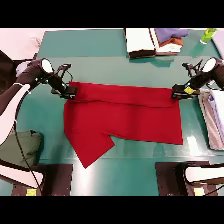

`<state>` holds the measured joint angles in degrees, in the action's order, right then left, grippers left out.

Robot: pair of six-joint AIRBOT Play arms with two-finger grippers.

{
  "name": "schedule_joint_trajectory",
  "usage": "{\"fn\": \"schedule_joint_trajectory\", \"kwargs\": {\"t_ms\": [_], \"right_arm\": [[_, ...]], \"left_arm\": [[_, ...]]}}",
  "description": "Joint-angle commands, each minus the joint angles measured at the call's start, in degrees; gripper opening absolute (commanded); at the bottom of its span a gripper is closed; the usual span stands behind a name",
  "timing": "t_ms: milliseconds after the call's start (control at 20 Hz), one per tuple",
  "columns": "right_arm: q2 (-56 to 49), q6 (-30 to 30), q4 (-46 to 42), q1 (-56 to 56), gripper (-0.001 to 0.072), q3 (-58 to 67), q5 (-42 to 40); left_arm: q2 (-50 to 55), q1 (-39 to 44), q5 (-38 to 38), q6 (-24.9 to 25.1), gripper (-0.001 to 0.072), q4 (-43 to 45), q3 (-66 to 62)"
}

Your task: Fold the shirts.

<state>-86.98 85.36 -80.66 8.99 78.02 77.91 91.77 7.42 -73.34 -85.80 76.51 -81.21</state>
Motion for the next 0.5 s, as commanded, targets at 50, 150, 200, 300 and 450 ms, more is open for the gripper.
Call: {"fn": "schedule_joint_trajectory", "kwargs": {"t_ms": [50, 150, 200, 300, 450], "right_arm": [[3.9, 0.0, -0.1, 1.1, 0.0465, 4.4, 4.0], [8.7, 0.0, -0.4, 1.9, 0.0465, 1.3, 4.8], [11.4, 0.0, -0.5, 2.6, 0.0465, -1.6, 4.7], [16.8, 0.0, -0.4, 4.4, 0.0465, -8.6, 4.8], [23.9, 0.0, -0.4, 7.8, 0.0466, -19.7, 4.6]], "left_arm": [[-8.5, 0.0, -1.8, -2.4, 0.0498, 2.8, 0.2], [-12.5, 0.0, -5.0, -2.4, 0.0499, 3.2, 1.2], [-14.7, 0.0, -5.6, -2.5, 0.0499, 3.2, 3.2], [-19.4, 0.0, -5.3, -3.8, 0.0500, 3.6, 9.9], [-27.0, 0.0, -3.2, -7.5, 0.0500, 3.6, 24.9]]}}
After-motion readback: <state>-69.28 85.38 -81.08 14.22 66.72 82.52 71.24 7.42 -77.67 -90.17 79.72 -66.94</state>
